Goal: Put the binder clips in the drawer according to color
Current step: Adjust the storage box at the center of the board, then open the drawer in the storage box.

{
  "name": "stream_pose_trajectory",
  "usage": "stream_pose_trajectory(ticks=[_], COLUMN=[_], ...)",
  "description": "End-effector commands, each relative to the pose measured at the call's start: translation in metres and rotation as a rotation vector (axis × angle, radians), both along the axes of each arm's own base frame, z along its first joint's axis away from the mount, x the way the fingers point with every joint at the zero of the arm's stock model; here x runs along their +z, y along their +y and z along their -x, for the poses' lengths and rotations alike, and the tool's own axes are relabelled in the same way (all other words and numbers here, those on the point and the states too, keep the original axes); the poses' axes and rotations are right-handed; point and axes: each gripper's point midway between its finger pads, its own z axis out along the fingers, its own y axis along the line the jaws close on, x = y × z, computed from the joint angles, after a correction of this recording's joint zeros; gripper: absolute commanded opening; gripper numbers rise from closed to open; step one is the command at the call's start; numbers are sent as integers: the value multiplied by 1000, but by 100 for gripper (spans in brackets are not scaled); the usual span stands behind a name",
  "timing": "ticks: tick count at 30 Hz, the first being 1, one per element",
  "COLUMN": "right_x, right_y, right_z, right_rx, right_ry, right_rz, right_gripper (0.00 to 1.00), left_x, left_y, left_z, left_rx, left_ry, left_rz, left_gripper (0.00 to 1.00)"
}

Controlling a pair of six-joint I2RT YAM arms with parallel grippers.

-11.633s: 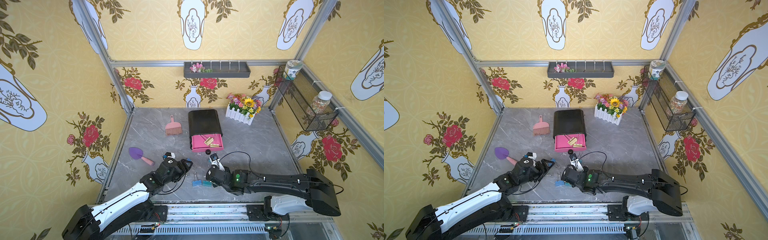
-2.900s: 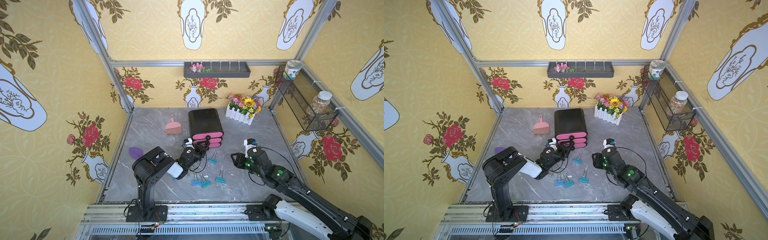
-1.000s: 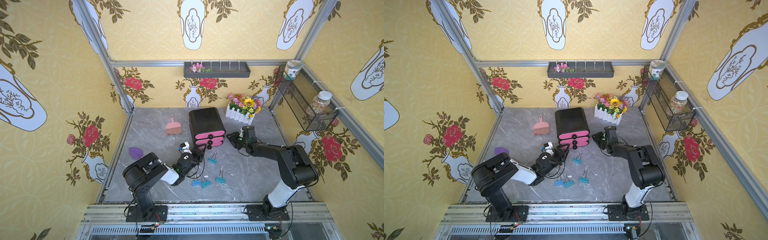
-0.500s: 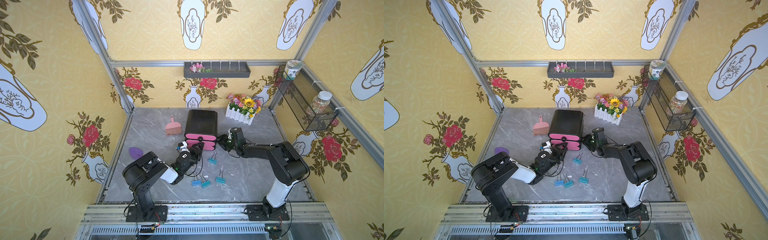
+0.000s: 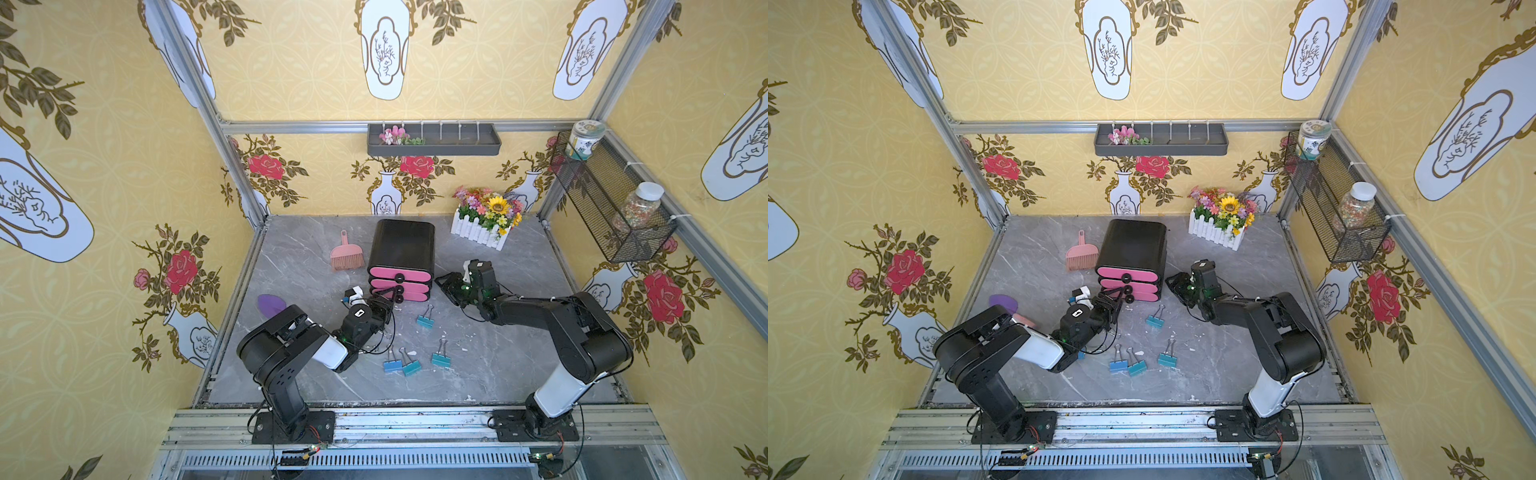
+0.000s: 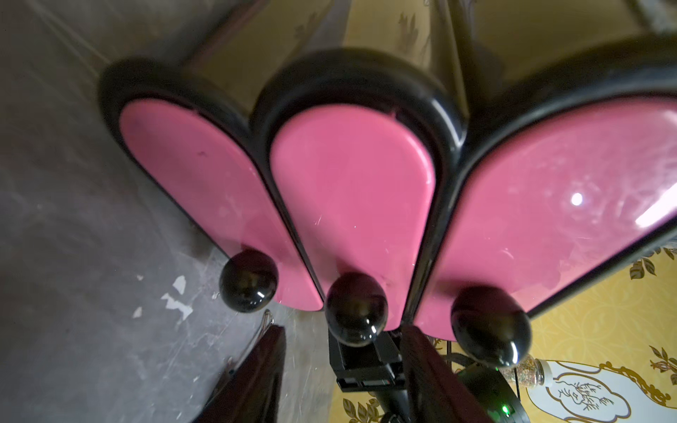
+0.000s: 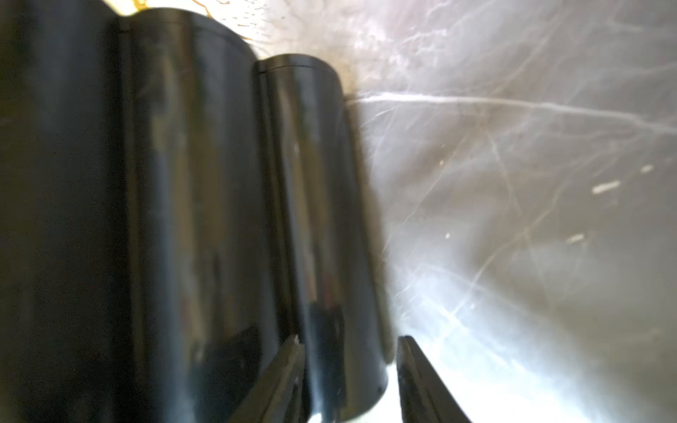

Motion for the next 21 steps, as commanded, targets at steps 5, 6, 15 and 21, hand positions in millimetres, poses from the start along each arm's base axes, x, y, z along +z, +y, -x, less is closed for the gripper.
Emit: stream_pose_trajectory(ticks=[5,6,15,21], right_x=[27,30,37,34], right_y=[-14,-16,-34,-39], right_z=[18,21,40,48], right_rx=[4,3,-16,-22], right_ry=[-60,-61,-62,-54], right_rz=[56,65,76,72], right_gripper=[48,48,50,50], left_x=[2,2,2,5], left_y=[-15,-16,-18,-22], left_z=[-3,-4,-10,-16], left_rx=[-53,-56,-47,-41], left_ry=[-18,-17,-22,-30], left_rz=[31,32,34,43], left_gripper=[52,51,51,52])
